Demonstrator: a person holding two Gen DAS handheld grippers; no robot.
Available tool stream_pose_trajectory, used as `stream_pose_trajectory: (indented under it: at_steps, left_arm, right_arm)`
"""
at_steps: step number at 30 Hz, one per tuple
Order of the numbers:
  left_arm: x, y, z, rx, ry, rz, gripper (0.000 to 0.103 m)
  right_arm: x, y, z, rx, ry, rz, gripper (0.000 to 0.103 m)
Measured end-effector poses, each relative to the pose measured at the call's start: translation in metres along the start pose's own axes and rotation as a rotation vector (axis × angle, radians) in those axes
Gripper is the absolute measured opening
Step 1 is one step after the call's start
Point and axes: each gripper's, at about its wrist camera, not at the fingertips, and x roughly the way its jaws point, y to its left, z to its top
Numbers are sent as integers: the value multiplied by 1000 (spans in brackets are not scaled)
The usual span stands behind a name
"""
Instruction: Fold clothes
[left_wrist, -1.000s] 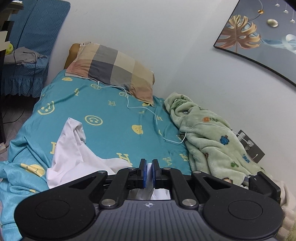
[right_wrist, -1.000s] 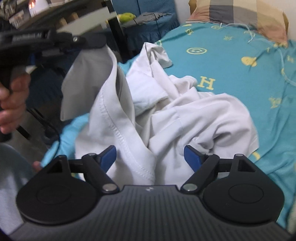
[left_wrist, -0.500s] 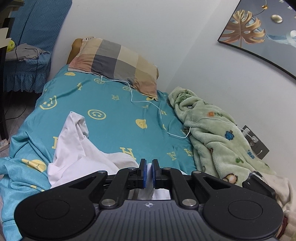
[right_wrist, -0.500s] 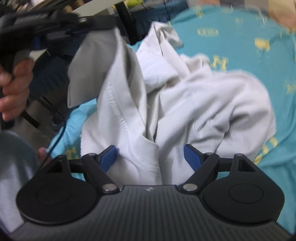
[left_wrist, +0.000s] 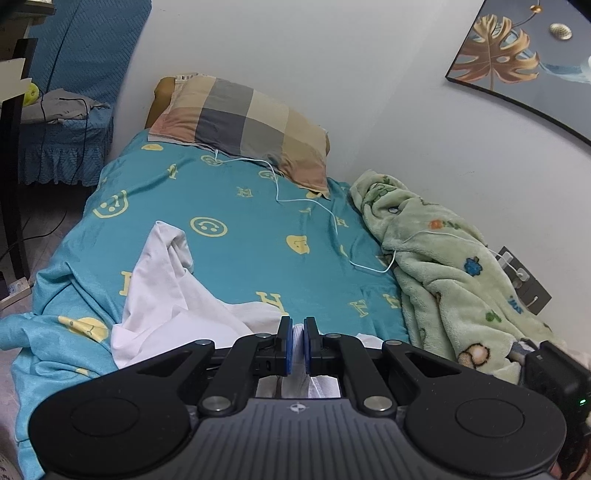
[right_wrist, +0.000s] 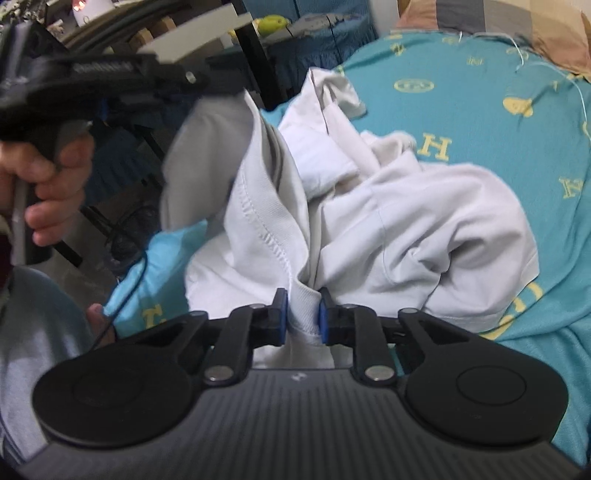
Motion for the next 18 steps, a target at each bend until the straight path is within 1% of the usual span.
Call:
stream_pose_trajectory:
  at_steps: [4, 5, 6, 7, 8, 10, 11, 15, 18]
  left_arm:
    - [-2, 0, -2, 14, 17, 13, 9]
    - [-2, 0, -2, 18, 22, 16, 16]
    - [-4, -1, -4, 27, 32, 26, 21]
    - [-6, -2, -6, 38, 42, 37, 32]
    - [-7, -2, -7, 49, 52, 48, 41]
    - [-10, -4, -11, 72, 78, 58, 47]
    - [-11, -5, -13, 84, 94, 56, 49]
    - [-9, -16, -23, 165, 148, 50, 51]
    - [-6, -30, -29, 229, 159, 18, 56]
  right_arm:
    - [-8, -2, 2, 16, -27, 22, 13]
    - [-9, -3, 2, 26, -34, 26, 12]
    - [-11, -5, 3, 35, -43, 30, 12]
    - [-14, -7, 5, 47, -61, 33, 12]
    - [-16, -10, 7, 58, -78, 35, 12]
    - [-22, -17, 9, 86, -106, 31, 12]
    - [-24, -21, 9, 99, -116, 31, 12]
    - [-30, -31, 13, 137, -154, 31, 12]
    - [-33, -36, 15, 159, -180, 31, 12]
